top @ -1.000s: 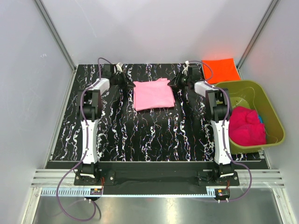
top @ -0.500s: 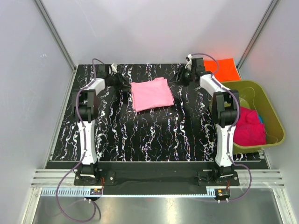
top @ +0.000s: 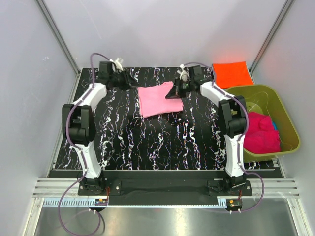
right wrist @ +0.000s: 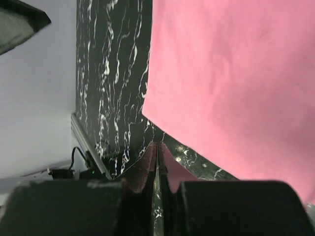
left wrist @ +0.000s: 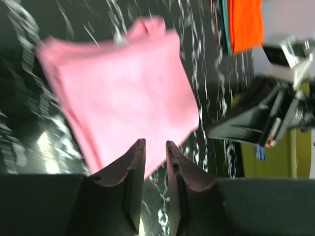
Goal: Fold and stack the t-shirts
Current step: Fold the tshirt
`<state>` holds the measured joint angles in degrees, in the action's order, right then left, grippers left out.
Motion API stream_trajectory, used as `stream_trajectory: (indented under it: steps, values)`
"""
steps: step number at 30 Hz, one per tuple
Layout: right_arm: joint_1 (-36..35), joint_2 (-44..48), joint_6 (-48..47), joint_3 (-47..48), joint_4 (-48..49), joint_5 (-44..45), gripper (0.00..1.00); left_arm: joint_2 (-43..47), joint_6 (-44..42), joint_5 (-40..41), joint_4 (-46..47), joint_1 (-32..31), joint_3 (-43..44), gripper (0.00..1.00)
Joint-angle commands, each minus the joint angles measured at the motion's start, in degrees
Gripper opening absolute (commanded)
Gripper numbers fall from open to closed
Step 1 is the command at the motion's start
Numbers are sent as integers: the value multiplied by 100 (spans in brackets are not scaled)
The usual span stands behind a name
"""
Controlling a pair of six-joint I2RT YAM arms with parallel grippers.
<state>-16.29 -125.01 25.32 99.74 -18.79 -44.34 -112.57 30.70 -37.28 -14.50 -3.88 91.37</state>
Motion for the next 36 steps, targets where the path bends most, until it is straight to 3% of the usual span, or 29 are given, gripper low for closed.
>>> stream_trajectory:
  steps: [1, 5, 12, 19, 24, 27, 28, 36]
  values:
    - [-154, -400, -9, 124, -81, -593, 10, 104, 94, -17, 132, -464, -672, 27]
    - [-163, -787, -141, 98, -90, -761, 11, -36, 217, 308, 307, -807, -1261, 26]
    - [-6, -1254, -432, -86, -257, -244, 10, -309, 182, 993, 378, -886, -1982, 22]
    - [91, -789, -441, -324, -371, -22, 9, -274, 42, 1390, 71, -886, -1852, 20]
    - [100, -428, -361, -210, -441, -110, 14, -28, -2, 1338, -79, -895, -1649, 20]
    - [170, -226, -344, -149, -538, 99, 28, 156, -108, 1021, -140, -895, -1491, 25]
    - [179, -138, -396, -113, -582, 222, 39, 183, -134, 916, -193, -878, -1421, 26]
    - [293, -278, -1213, 641, -1345, 1680, 75, 516, -196, 423, -606, -755, -1235, 28]
